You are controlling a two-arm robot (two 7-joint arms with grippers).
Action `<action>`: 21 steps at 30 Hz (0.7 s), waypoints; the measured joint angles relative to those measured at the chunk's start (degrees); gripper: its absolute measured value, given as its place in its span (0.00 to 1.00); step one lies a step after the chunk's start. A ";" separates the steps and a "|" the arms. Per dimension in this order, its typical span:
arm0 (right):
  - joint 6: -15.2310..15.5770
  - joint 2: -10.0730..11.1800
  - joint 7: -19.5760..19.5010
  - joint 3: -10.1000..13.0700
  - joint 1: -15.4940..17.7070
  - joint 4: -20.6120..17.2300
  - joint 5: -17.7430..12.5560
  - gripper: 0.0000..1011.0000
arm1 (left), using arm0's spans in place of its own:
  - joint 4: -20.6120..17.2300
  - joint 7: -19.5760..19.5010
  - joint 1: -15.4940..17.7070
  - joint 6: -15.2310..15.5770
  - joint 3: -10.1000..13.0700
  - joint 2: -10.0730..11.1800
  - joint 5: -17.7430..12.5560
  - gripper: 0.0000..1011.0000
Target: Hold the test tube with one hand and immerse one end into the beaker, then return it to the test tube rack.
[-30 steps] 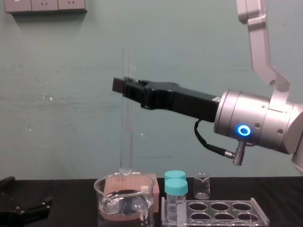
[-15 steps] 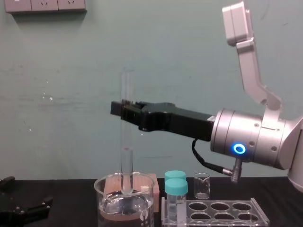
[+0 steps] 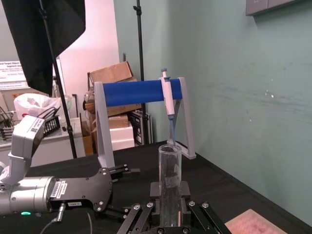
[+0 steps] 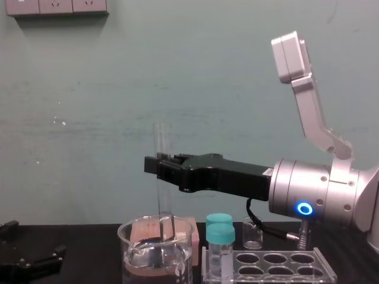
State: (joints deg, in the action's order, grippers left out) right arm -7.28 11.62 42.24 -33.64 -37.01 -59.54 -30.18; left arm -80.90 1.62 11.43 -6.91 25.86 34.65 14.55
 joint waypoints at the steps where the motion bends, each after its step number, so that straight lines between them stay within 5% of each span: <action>1: 0.01 -0.02 0.00 -0.01 -0.01 0.12 0.02 0.22 | 0.00 0.00 0.00 0.00 0.00 0.00 0.00 0.99; 21: -0.24 -1.27 0.10 -0.12 -0.52 2.12 0.54 0.22 | 0.00 0.00 0.00 0.00 0.00 0.00 0.00 0.99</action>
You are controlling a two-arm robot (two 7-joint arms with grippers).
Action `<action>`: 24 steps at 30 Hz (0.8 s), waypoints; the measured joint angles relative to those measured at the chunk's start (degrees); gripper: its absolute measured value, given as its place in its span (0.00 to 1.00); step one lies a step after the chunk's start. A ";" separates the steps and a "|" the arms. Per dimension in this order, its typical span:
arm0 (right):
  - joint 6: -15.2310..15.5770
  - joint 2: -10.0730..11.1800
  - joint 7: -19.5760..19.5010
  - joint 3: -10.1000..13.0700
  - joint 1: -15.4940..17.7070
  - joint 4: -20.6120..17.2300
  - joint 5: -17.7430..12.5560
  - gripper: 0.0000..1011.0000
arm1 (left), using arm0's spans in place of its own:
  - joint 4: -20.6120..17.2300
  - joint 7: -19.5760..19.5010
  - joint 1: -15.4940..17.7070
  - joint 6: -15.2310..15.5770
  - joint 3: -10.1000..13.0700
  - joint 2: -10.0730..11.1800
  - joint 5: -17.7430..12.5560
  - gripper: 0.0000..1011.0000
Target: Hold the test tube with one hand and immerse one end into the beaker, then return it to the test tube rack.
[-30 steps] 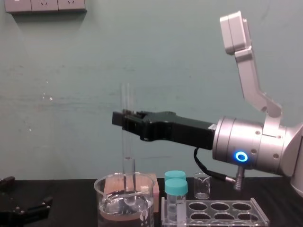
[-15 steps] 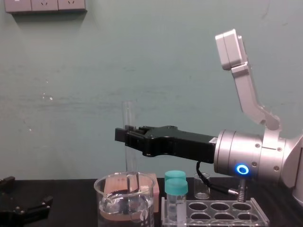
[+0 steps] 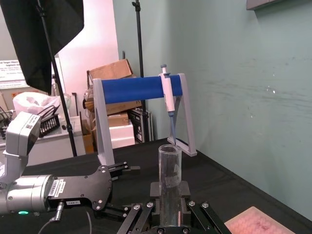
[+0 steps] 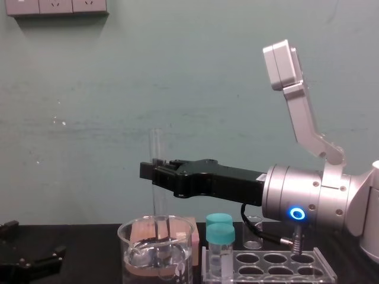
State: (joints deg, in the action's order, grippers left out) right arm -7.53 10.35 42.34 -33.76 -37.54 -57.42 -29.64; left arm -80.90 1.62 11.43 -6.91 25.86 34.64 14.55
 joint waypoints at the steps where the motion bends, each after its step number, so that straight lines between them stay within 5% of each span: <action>1: -0.06 -0.08 0.00 0.00 -0.03 0.10 0.07 0.22 | 0.00 0.00 0.00 0.00 0.00 0.00 0.00 0.99; 24: -0.63 -0.51 -0.04 0.20 -0.14 0.47 0.90 0.22 | 0.00 0.00 0.00 0.00 0.00 0.00 0.00 0.99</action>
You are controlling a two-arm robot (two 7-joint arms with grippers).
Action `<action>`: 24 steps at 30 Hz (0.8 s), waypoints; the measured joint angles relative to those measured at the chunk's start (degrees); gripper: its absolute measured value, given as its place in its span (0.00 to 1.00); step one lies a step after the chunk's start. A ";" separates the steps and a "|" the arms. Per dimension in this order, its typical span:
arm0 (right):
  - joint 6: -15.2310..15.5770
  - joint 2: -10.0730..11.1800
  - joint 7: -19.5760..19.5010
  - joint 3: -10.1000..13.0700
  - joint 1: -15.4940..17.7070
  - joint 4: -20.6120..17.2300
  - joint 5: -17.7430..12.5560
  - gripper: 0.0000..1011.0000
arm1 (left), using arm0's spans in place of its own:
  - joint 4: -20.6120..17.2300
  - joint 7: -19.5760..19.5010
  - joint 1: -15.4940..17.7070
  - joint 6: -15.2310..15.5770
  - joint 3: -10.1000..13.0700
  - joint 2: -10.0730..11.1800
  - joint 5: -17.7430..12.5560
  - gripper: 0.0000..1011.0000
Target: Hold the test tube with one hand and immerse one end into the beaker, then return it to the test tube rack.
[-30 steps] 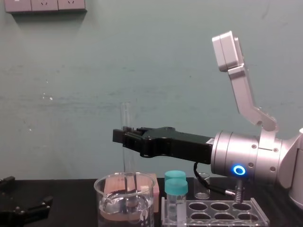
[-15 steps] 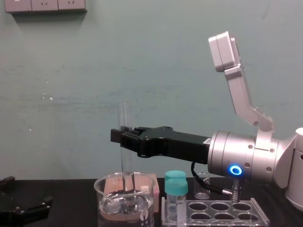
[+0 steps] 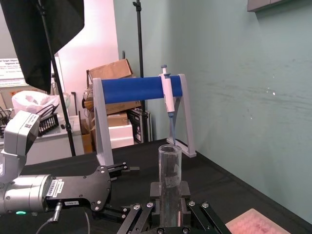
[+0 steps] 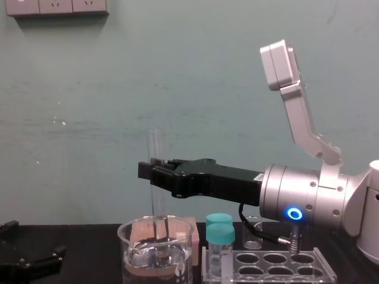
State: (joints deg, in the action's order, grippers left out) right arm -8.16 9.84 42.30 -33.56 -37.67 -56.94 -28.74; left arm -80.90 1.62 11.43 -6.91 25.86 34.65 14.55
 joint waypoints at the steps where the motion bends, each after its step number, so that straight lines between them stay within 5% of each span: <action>1: 0.00 0.01 0.00 0.00 0.04 -0.01 0.02 0.22 | 0.00 0.00 0.00 0.00 0.00 0.00 0.00 0.99; 24: 0.38 0.53 0.08 0.11 0.58 -0.64 0.05 0.22 | 0.00 0.00 0.00 0.00 0.00 0.00 0.00 0.99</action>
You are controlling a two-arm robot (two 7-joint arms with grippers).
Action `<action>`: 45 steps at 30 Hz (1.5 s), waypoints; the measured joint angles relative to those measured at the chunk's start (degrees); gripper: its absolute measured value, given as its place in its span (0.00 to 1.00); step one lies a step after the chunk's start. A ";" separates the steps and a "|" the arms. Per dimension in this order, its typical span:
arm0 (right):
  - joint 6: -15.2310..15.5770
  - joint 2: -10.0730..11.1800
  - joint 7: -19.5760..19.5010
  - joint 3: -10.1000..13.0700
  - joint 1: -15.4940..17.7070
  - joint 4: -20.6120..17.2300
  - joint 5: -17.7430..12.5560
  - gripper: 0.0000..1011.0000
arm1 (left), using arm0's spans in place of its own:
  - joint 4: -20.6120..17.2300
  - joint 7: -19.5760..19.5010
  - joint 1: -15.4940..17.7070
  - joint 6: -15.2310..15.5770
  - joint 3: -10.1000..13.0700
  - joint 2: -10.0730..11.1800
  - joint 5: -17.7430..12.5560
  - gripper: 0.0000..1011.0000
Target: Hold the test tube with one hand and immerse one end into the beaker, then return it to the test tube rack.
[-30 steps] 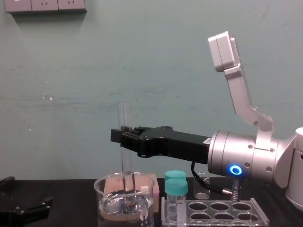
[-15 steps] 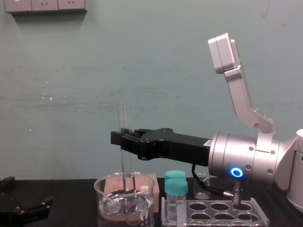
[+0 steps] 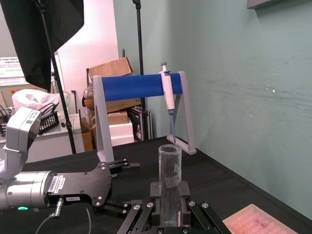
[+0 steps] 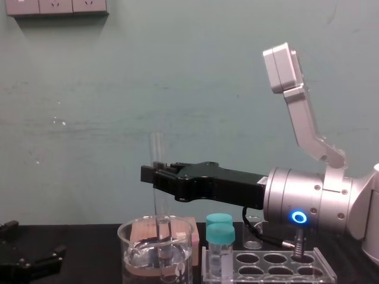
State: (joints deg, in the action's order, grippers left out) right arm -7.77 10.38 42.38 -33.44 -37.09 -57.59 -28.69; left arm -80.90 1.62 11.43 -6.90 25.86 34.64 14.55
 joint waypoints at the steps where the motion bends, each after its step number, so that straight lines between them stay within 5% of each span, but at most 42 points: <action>1: 0.00 0.00 0.00 0.00 0.00 0.00 0.00 0.22 | 0.00 0.00 0.00 0.00 0.00 0.00 0.00 0.99; 45: 0.40 0.38 -0.04 -0.21 0.67 -1.21 -0.40 0.22 | 0.00 0.00 0.00 0.00 0.00 0.00 0.00 0.99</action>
State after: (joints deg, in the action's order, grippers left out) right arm -7.37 10.76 42.34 -33.65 -36.42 -58.79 -29.09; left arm -80.90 1.62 11.43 -6.90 25.86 34.65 14.55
